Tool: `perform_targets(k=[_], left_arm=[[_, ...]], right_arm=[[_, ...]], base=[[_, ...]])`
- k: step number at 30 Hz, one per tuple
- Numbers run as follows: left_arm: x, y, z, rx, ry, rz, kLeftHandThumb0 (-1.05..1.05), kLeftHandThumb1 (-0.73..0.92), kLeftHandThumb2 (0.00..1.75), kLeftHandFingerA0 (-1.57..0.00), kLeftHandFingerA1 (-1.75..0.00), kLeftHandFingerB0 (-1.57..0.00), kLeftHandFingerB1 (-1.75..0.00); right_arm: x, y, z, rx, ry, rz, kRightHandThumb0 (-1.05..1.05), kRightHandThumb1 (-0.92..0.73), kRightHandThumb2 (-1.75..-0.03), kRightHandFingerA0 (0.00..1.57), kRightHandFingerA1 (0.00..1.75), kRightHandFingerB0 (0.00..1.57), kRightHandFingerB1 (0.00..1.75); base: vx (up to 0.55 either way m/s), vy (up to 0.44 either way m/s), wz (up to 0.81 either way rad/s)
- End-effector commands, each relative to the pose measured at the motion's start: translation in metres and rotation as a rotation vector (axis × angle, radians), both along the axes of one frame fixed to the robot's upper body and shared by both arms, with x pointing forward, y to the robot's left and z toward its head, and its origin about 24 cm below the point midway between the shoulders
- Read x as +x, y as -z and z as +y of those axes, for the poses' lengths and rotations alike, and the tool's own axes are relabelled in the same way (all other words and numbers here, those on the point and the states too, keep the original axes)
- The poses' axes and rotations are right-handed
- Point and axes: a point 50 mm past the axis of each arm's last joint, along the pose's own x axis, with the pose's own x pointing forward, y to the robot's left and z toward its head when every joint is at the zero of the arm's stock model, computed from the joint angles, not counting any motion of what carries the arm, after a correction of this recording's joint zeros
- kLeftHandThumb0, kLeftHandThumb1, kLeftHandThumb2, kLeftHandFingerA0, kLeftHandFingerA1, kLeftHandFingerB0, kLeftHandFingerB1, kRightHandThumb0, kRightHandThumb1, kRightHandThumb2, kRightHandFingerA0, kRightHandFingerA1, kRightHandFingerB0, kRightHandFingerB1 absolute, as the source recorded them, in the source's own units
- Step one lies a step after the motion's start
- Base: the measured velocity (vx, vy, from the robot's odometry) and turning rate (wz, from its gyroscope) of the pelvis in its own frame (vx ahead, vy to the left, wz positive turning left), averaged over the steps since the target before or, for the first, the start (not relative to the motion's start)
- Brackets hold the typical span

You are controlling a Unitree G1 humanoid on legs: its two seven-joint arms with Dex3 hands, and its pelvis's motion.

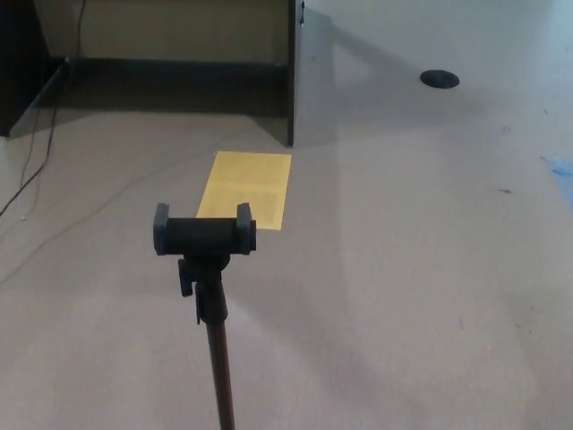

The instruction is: There is a tripod standing in front of the robot and the robot extends its left arm to grab it. It lifts the tripod and passes it to a person.

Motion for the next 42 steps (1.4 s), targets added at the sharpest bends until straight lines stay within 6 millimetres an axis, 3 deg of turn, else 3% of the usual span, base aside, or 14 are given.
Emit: perform_targets(k=[1,7,9,11,13,19,21,24,28,29,30,37,39,42], left_arm=[[0.009,-0.012,-0.002,-0.089,-0.019,-0.161,-0.28,0.29,0.85,-0.01,-0.48,0.0,-0.47],[0.043,-0.036,-0.016,-0.128,0.062,-0.354,-0.31,0.24,0.83,-0.01,-0.48,0.0,-0.49],[0.058,-0.05,-0.024,-0.17,0.104,-0.431,-0.55,0.45,0.54,-0.14,-0.33,-0.05,-0.22],[0.077,-0.068,-0.034,-0.213,0.158,-0.5,-0.57,0.37,0.73,-0.05,-0.42,-0.02,-0.2],[0.089,-0.082,-0.043,-0.229,0.212,-0.565,-0.49,0.46,0.55,-0.1,-0.34,-0.04,-0.22],[0.117,-0.113,-0.071,-0.215,0.288,-0.635,-0.54,0.35,0.71,-0.08,-0.43,-0.05,-0.19],[0.122,-0.117,-0.077,-0.229,0.299,-0.647,-0.51,0.43,0.53,-0.11,-0.34,-0.03,-0.22],[0.132,-0.125,-0.09,-0.231,0.323,-0.656,-0.5,0.33,0.75,-0.09,-0.46,0.0,-0.26],[0.141,-0.133,-0.105,-0.246,0.366,-0.65,-0.5,0.33,0.75,-0.08,-0.45,0.0,-0.27],[0.143,-0.135,-0.109,-0.251,0.37,-0.649,-0.55,0.42,0.53,-0.14,-0.33,-0.06,-0.23],[0.146,-0.138,-0.115,-0.254,0.385,-0.653,-0.48,0.32,0.74,-0.08,-0.45,0.0,-0.27],[0.149,-0.142,-0.133,-0.286,0.435,-0.648,-0.49,0.34,0.72,0.0,-0.4,-0.08,-0.21],[0.149,-0.142,-0.137,-0.303,0.448,-0.645,-0.52,0.41,0.53,-0.08,-0.31,-0.02,-0.23],[0.15,-0.145,-0.143,-0.297,0.466,-0.66,-0.53,0.35,0.69,-0.05,-0.39,-0.05,-0.16]], right_arm=[[-0.001,-0.004,-0.006,-0.015,-0.024,-0.024,-0.38,-0.68,-0.61,0.68,0.42,0.52,0.37],[-0.003,-0.003,-0.006,-0.017,-0.021,-0.024,-0.38,-0.67,-0.61,0.7,0.42,0.52,0.37],[-0.003,-0.003,-0.006,-0.016,-0.025,-0.023,-0.37,-0.68,-0.61,0.67,0.42,0.51,0.37],[-0.004,-0.002,-0.005,-0.013,-0.023,-0.02,-0.38,-0.68,-0.61,0.69,0.42,0.51,0.37],[-0.003,-0.002,-0.005,-0.015,-0.017,-0.023,-0.38,-0.68,-0.6,0.71,0.45,0.52,0.37],[-0.002,-0.003,-0.005,-0.016,-0.025,-0.031,-0.38,-0.67,-0.61,0.69,0.42,0.52,0.37],[-0.002,-0.003,-0.005,-0.014,-0.028,-0.031,-0.39,-0.68,-0.61,0.68,0.42,0.52,0.37],[-0.002,-0.003,-0.006,-0.01,-0.018,-0.03,-0.39,-0.68,-0.61,0.67,0.42,0.52,0.37],[0.0,-0.003,-0.005,-0.009,-0.023,-0.028,-0.38,-0.68,-0.61,0.68,0.42,0.51,0.37],[0.0,-0.003,-0.005,-0.01,-0.022,-0.031,-0.38,-0.68,-0.61,0.69,0.42,0.52,0.37],[0.0,-0.003,-0.005,-0.009,-0.022,-0.035,-0.38,-0.68,-0.61,0.66,0.41,0.52,0.37],[0.001,-0.004,-0.006,0.0,-0.017,-0.043,-0.39,-0.67,-0.61,0.67,0.42,0.53,0.37],[0.001,-0.004,-0.005,0.005,-0.018,-0.047,-0.39,-0.67,-0.6,0.68,0.42,0.53,0.38],[0.001,-0.005,-0.005,0.005,-0.023,-0.05,-0.39,-0.67,-0.6,0.66,0.41,0.53,0.37]], base=[[0.0,0.0,0.0],[0.0,0.0,0.0],[0.0,0.0,0.0],[0.0,0.0,0.0],[0.0,0.0,0.0],[0.0,0.0,0.0],[0.0,0.0,0.0],[0.0,0.0,0.0],[0.0,0.0,0.0],[0.0,0.0,0.0],[0.0,0.0,0.0],[0.0,0.0,0.0],[0.0,0.0,0.0],[0.0,0.0,0.0]])
